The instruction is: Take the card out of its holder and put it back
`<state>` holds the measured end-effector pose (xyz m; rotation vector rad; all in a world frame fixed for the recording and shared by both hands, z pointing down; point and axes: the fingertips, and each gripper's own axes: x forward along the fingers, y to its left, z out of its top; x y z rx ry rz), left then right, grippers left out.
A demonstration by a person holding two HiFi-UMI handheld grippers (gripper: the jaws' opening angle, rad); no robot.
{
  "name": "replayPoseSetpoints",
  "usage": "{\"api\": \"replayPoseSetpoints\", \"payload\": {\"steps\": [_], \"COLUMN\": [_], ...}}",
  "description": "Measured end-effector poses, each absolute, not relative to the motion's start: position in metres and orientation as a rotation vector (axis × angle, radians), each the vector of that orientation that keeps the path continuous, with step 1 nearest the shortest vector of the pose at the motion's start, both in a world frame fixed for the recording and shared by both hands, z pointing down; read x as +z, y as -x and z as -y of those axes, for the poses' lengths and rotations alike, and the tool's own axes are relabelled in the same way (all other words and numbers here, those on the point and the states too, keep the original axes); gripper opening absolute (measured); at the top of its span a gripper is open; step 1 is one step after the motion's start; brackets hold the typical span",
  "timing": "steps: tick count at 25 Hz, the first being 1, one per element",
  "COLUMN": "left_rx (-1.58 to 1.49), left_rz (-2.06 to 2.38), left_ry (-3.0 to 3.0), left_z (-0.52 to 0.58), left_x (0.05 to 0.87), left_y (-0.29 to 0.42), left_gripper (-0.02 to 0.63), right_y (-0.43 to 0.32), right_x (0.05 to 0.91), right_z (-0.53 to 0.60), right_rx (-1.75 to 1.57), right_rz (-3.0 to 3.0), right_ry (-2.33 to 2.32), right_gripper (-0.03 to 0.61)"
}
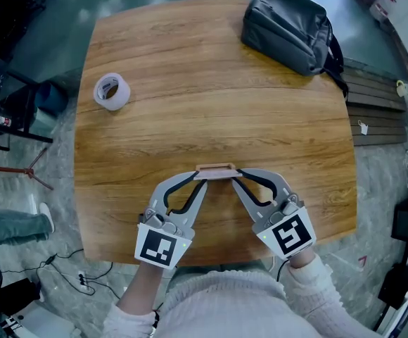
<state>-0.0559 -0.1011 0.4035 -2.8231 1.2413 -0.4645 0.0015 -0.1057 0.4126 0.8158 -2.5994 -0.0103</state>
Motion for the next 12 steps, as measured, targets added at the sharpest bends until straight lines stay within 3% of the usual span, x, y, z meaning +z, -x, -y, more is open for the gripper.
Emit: {"api": "replayPoseSetpoints", "payload": {"steps": [12], "left_rx": [-0.379], "left_rz": [-1.282], "left_ry": [2.795], "left_z": [0.094], "left_x": [0.371], "left_y": [0.054], "left_gripper": [0.069], "right_y": [-0.004], "right_x": [0.378], "right_z": [0.099], "right_rx": [-0.086], "right_rz": [2.651], "right_ry": [-0.852], "right_gripper": [0.044]}}
